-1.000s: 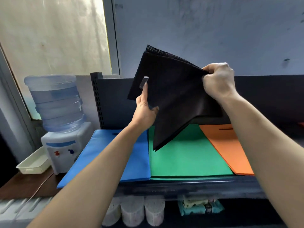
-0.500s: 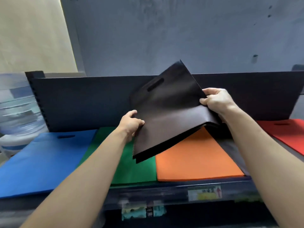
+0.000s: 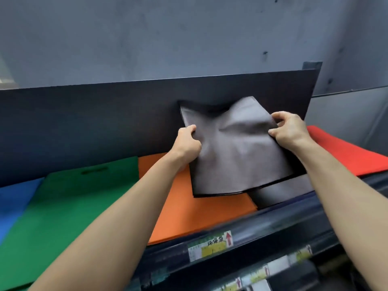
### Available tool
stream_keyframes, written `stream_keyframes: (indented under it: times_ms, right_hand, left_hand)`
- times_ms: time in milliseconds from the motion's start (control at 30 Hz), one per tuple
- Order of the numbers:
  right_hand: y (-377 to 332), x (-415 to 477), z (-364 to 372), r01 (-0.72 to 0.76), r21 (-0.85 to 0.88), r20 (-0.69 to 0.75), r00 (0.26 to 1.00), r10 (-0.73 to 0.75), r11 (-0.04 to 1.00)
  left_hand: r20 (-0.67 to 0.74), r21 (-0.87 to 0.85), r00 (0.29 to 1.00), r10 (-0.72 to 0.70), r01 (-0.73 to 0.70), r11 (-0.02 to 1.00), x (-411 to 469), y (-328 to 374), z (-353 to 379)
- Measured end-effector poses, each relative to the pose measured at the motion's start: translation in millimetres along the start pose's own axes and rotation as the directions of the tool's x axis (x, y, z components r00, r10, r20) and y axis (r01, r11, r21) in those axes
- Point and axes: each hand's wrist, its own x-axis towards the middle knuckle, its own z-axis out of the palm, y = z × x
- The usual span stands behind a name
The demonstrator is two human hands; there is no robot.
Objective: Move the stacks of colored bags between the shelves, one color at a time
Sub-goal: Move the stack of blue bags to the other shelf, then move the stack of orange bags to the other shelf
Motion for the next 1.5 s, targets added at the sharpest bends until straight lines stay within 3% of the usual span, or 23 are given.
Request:
stream_keyframes:
  times_ms: [233, 400, 633, 867, 1033, 1200, 1333, 1500]
  right_hand:
    - [58, 37, -21, -0.003, -0.157, -0.023, 1.000, -0.001, 0.988]
    - [97, 68, -24, 0.053, -0.216, 0.091, 0.995, -0.034, 0.975]
    - [141, 85, -14, 0.154, -0.292, 0.287, 0.956, -0.067, 0.944]
    - [138, 95, -18, 0.255, -0.267, 0.316, 0.934, -0.165, 0.929]
    - [123, 97, -51, 0.305, -0.151, 0.208, 0.940, -0.272, 0.940]
    - [123, 91, -109, 0.348, -0.260, 0.057, 0.937, -0.346, 0.901]
    - [150, 79, -164, 0.302, -0.510, -0.058, 0.922, -0.382, 0.806]
    - [201, 52, -251, 0.082, -0.713, -0.232, 0.909, -0.346, 0.696]
  left_hand:
    - [0.064, 0.134, 0.998, -0.016, 0.007, 0.991, 19, 26, 69]
    - [0.052, 0.254, 0.993, -0.104, 0.087, 0.963, 26, 31, 120]
    - [-0.012, 0.483, 0.964, -0.264, 0.237, 0.843, 18, 24, 163]
    - [-0.157, 0.662, 0.965, -0.208, 0.259, 0.703, 13, 36, 173]
    - [-0.143, 0.603, 0.988, 0.057, 0.042, 0.797, 19, 79, 184]
    - [-0.083, 0.451, 0.929, 0.360, -0.287, 0.845, 24, 141, 218]
    - [-0.021, 0.374, 0.827, 0.562, -0.514, 0.772, 23, 188, 267]
    - [0.101, 0.276, 0.638, 0.763, -0.755, 0.595, -2, 250, 351]
